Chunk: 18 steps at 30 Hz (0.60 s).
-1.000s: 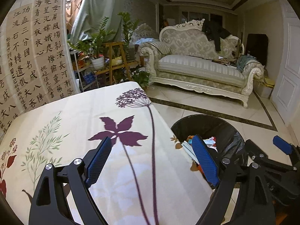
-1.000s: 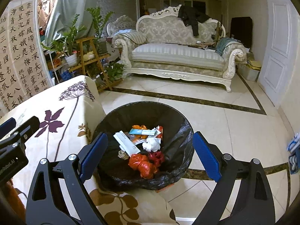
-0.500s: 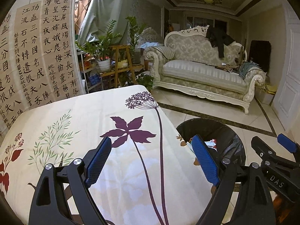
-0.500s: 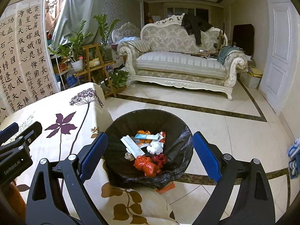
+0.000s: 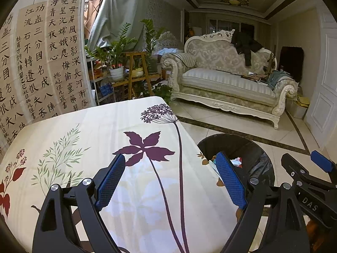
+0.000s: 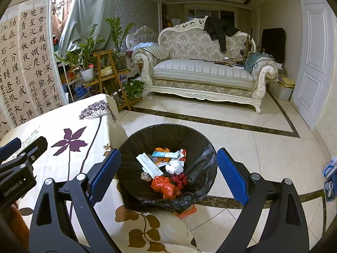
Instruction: Collect trash
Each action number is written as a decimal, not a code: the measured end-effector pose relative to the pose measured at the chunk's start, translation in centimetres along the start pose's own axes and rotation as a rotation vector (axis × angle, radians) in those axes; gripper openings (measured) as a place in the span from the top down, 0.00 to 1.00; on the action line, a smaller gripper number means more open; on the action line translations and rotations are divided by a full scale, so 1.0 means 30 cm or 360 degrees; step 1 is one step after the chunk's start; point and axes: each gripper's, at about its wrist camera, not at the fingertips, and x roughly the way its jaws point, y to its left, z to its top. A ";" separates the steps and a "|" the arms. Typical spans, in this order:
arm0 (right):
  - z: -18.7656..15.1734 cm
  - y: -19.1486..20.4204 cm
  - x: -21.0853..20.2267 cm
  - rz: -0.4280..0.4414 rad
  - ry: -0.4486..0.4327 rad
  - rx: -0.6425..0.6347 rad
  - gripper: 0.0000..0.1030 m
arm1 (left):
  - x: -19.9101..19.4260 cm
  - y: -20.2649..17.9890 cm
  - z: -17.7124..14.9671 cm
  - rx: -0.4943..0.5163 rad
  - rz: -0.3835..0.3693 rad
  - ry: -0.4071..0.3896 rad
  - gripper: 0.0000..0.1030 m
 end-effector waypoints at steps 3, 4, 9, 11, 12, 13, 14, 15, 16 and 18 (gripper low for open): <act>0.000 -0.001 0.001 0.0001 -0.0001 0.0000 0.12 | 0.001 0.000 -0.003 0.0000 -0.0001 0.0003 0.18; 0.001 0.000 0.001 0.0001 0.0000 -0.0001 0.12 | 0.002 0.000 -0.003 -0.0001 -0.0002 0.0005 0.18; 0.000 0.001 0.001 0.0001 -0.0001 -0.0001 0.12 | 0.002 0.001 -0.005 -0.0004 0.0000 -0.0001 0.18; -0.001 0.001 0.002 0.0001 -0.0001 0.0000 0.12 | 0.003 0.001 -0.005 -0.0006 -0.0001 0.0000 0.18; -0.001 0.001 0.002 0.0001 -0.0001 0.0001 0.12 | 0.003 0.002 -0.005 -0.0005 0.0000 0.0001 0.18; -0.001 0.002 0.001 0.0001 0.0000 0.0000 0.12 | 0.003 0.002 -0.005 -0.0005 -0.0001 0.0001 0.18; -0.001 0.002 0.002 0.0000 -0.0001 0.0000 0.12 | 0.003 0.003 -0.005 -0.0004 -0.0002 0.0001 0.18; -0.001 0.002 0.002 0.0001 -0.0001 0.0001 0.12 | 0.003 0.003 -0.005 -0.0005 -0.0001 0.0002 0.18; -0.001 0.003 0.001 0.0002 0.0000 0.0000 0.12 | 0.003 0.003 -0.005 -0.0005 -0.0002 0.0002 0.18; -0.001 0.003 0.000 -0.0001 -0.0003 -0.0001 0.12 | 0.002 0.004 -0.005 -0.0005 -0.0002 0.0002 0.18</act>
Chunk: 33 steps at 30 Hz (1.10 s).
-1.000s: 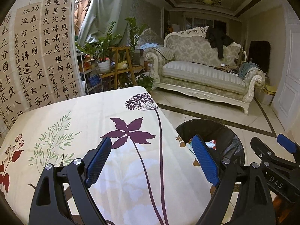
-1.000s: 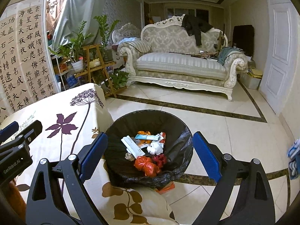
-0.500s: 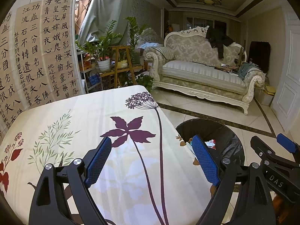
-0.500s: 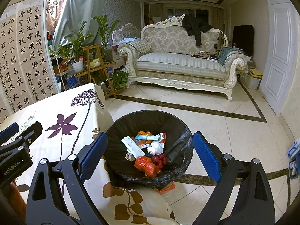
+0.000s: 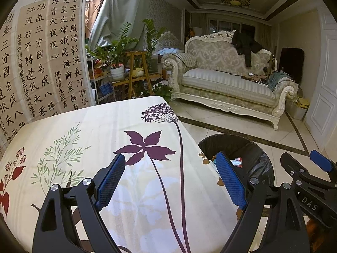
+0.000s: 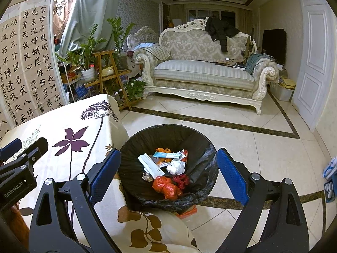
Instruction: Collect trash
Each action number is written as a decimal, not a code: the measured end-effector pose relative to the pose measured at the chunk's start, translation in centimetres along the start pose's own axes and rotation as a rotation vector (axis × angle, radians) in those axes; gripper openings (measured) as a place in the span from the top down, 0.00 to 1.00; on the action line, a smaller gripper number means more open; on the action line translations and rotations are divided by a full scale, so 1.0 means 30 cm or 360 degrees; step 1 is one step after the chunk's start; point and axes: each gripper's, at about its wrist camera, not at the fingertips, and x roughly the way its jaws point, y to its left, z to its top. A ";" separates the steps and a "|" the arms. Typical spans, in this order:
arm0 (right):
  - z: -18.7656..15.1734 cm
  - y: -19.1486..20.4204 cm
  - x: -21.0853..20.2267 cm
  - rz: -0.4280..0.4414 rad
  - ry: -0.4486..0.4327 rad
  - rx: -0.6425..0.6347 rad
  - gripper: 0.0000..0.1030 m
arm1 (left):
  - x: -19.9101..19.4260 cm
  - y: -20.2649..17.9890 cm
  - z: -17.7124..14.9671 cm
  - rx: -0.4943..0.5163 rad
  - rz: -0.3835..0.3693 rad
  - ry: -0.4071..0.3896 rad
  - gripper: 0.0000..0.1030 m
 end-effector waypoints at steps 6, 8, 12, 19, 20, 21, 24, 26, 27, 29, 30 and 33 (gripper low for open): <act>-0.001 0.002 0.002 0.0001 0.0002 0.0001 0.12 | -0.001 0.002 -0.006 -0.0007 -0.0002 0.0003 0.18; -0.002 0.002 0.002 0.0000 0.0004 0.0003 0.12 | -0.001 0.002 -0.006 -0.0008 -0.0002 0.0004 0.18; -0.002 0.003 0.002 0.0001 0.0002 0.0000 0.12 | 0.000 0.005 -0.010 -0.0010 -0.0002 0.0005 0.18; -0.002 0.003 0.002 0.0000 0.0001 0.0001 0.12 | -0.001 0.006 -0.010 -0.0007 -0.0005 0.0006 0.18; -0.002 0.003 0.002 0.0001 0.0001 0.0001 0.12 | 0.000 0.006 -0.009 -0.0009 -0.0004 0.0006 0.18; -0.002 0.003 0.002 0.0000 0.0000 0.0001 0.12 | -0.001 0.006 -0.008 -0.0011 -0.0003 0.0006 0.18; -0.002 0.003 0.003 0.0000 0.0002 0.0001 0.12 | 0.000 0.007 -0.011 -0.0012 -0.0006 0.0008 0.18; -0.002 0.003 0.002 0.0001 0.0001 0.0001 0.12 | 0.001 0.005 -0.015 -0.0012 -0.0007 0.0008 0.18; -0.002 0.003 0.003 0.0000 0.0001 0.0000 0.12 | 0.000 0.004 -0.016 -0.0012 -0.0008 0.0007 0.18; -0.002 0.003 0.002 0.0001 0.0001 0.0001 0.12 | 0.001 0.004 -0.014 -0.0013 -0.0005 0.0008 0.18; -0.002 0.003 0.003 0.0001 0.0001 0.0002 0.12 | 0.001 0.005 -0.014 -0.0013 -0.0005 0.0009 0.18; -0.002 0.003 0.003 0.0000 0.0002 0.0000 0.12 | 0.000 0.004 -0.016 -0.0012 -0.0002 0.0006 0.18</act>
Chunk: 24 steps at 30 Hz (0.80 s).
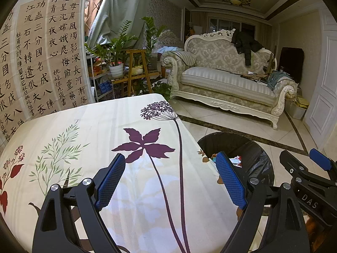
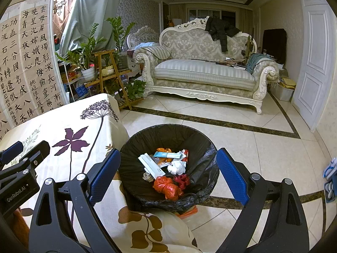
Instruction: Collect trash
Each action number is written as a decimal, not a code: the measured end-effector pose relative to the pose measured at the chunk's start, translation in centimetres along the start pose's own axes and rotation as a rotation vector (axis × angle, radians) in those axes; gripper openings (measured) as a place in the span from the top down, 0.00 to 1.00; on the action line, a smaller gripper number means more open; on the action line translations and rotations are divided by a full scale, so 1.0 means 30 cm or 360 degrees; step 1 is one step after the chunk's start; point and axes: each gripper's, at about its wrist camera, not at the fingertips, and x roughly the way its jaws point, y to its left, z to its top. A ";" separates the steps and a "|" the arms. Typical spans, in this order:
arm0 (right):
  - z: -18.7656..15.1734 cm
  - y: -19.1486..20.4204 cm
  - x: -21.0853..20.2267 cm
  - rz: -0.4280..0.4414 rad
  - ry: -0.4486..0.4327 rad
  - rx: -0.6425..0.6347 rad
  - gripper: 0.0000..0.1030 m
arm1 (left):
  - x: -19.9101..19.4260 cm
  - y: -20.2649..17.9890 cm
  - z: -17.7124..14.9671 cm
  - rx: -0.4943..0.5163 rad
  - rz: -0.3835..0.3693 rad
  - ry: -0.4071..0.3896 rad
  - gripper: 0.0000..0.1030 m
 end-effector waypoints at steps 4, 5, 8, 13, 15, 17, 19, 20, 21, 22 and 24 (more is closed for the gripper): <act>0.000 0.001 -0.002 0.0000 0.0003 0.0001 0.12 | 0.004 -0.014 -0.009 0.0006 0.0004 -0.0003 0.18; 0.000 0.001 -0.002 0.0001 0.0002 0.0000 0.12 | 0.003 -0.019 -0.013 0.0007 0.0004 -0.0004 0.18; 0.000 0.001 0.000 0.0000 0.0000 0.0001 0.12 | 0.002 -0.017 -0.009 0.0002 -0.0003 -0.0011 0.18; 0.000 0.000 -0.001 0.0000 0.0000 0.0001 0.12 | -0.003 -0.029 -0.009 0.0012 -0.0009 -0.0021 0.18; 0.000 0.000 0.000 0.0001 0.0001 0.0001 0.12 | -0.003 -0.024 -0.006 0.0008 -0.0015 -0.0021 0.18; 0.001 0.000 0.000 0.0000 0.0000 0.0001 0.12 | -0.004 -0.024 -0.005 0.0003 -0.0024 -0.0022 0.18; 0.001 0.000 0.000 0.0000 0.0000 0.0001 0.12 | -0.006 -0.026 -0.002 -0.0001 -0.0032 -0.0024 0.18; 0.001 0.000 0.000 0.0000 0.0001 0.0001 0.12 | -0.007 -0.029 -0.002 -0.0004 -0.0036 -0.0022 0.17; 0.001 0.000 -0.001 0.0000 0.0001 0.0001 0.12 | -0.004 -0.027 -0.001 -0.0006 -0.0040 -0.0018 0.18; 0.000 0.000 -0.002 0.0001 0.0002 0.0002 0.12 | -0.003 -0.029 -0.002 -0.0007 -0.0045 -0.0015 0.17; 0.001 0.000 0.000 0.0001 0.0001 0.0000 0.12 | -0.001 -0.031 -0.004 -0.0010 -0.0055 -0.0006 0.17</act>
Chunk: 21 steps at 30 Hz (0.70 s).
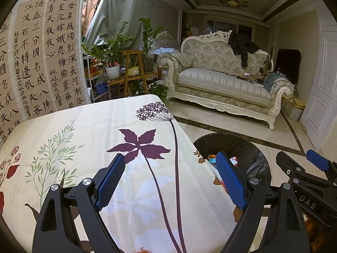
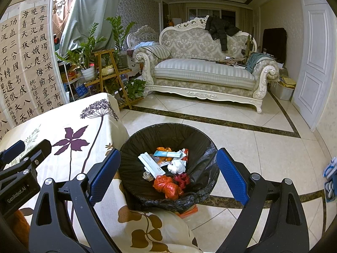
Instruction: Collect trash
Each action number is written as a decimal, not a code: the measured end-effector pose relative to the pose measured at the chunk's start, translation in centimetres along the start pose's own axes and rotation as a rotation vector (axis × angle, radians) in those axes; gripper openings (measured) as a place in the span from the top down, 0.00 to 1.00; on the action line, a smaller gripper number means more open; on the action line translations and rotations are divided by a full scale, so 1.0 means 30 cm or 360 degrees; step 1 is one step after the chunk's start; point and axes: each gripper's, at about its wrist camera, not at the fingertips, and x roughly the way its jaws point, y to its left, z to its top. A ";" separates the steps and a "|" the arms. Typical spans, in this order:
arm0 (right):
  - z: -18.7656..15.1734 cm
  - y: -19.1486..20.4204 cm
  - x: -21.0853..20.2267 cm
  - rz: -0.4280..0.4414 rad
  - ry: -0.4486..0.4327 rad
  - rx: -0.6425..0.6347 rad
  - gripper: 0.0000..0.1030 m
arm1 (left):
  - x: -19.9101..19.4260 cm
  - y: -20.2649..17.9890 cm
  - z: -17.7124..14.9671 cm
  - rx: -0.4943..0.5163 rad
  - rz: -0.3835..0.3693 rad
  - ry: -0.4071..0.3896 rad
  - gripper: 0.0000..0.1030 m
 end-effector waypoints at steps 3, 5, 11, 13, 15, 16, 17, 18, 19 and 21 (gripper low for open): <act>0.000 0.000 0.000 0.0000 0.0000 0.0001 0.12 | 0.002 0.003 -0.001 -0.0002 -0.0017 0.0008 0.17; -0.001 0.000 0.001 -0.0001 0.0002 0.0002 0.12 | 0.001 -0.002 -0.002 -0.0008 -0.0032 0.0012 0.15; 0.000 0.000 0.000 0.0001 0.0002 0.0001 0.12 | 0.018 0.018 0.000 -0.0052 -0.0011 0.0053 0.13; 0.000 0.000 0.000 0.0002 0.0003 0.0001 0.12 | 0.021 0.019 -0.002 -0.0052 -0.0002 0.0052 0.13; -0.002 0.002 0.000 0.0004 0.0005 -0.0001 0.12 | 0.025 0.024 0.000 -0.0049 0.0012 0.0051 0.13; -0.001 0.002 0.001 0.0002 0.0005 -0.0001 0.12 | 0.028 0.025 0.000 -0.0046 0.0010 0.0057 0.13; -0.004 0.005 0.003 0.0003 0.0006 -0.0002 0.12 | 0.029 0.029 0.002 -0.0048 0.0003 0.0063 0.13; -0.004 0.006 0.003 0.0004 0.0007 -0.0002 0.12 | 0.032 0.034 0.003 -0.0052 0.0006 0.0071 0.13; -0.006 0.010 0.004 0.0008 0.0010 -0.0004 0.12 | 0.034 0.036 0.003 -0.0051 0.0008 0.0077 0.13; -0.013 0.024 0.007 0.0012 0.0013 -0.0015 0.12 | 0.044 0.049 0.003 -0.0040 0.0027 0.0094 0.13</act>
